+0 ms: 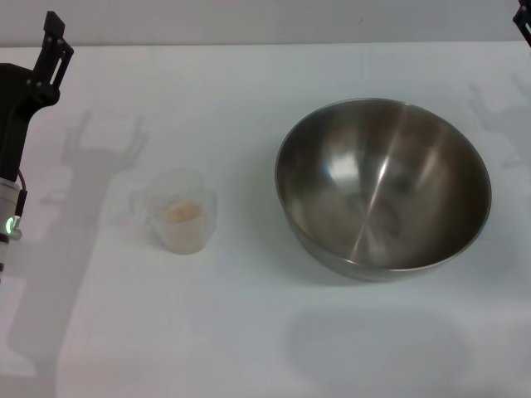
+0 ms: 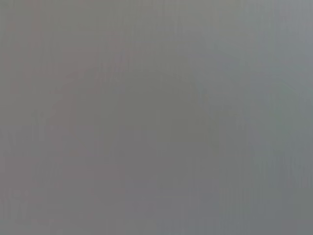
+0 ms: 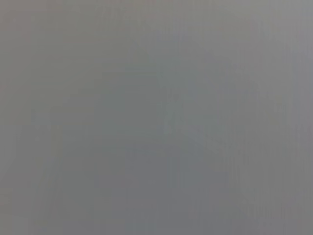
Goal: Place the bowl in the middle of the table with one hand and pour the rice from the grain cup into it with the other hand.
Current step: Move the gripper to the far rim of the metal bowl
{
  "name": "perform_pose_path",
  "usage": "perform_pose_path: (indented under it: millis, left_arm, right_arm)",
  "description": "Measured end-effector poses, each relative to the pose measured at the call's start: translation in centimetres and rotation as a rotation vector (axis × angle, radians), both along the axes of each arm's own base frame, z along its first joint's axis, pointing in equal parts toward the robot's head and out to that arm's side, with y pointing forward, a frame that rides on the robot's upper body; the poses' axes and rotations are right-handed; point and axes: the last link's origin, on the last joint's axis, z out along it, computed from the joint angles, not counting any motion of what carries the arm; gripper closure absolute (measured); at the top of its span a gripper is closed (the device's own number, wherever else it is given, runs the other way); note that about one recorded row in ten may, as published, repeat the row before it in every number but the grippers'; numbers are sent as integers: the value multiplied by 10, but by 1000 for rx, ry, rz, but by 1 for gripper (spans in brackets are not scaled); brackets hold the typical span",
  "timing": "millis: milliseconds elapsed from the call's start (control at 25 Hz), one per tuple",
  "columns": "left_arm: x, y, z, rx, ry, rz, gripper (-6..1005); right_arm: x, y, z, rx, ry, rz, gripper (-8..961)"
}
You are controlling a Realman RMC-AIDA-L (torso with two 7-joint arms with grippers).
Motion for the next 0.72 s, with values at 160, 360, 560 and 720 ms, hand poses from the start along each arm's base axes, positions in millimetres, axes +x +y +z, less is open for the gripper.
perform_pose_path:
  millis: [160,360,560,720]
  left_arm:
    - [0,0,0,2,0,1,140]
    - [0,0,1,3,-1,0,140]
    - [2,2,0,0,-3,-4,140]
    - [4,4,0,-1,-2,-8,140]
  right_arm:
    - [-1,1,1,2,-1,2,231]
    - [-1,1,1,2,-2,4,231]
    - [0,5,-2,-23,-17,-15,231]
    - [0,11,-1,-35,-20,-34,231]
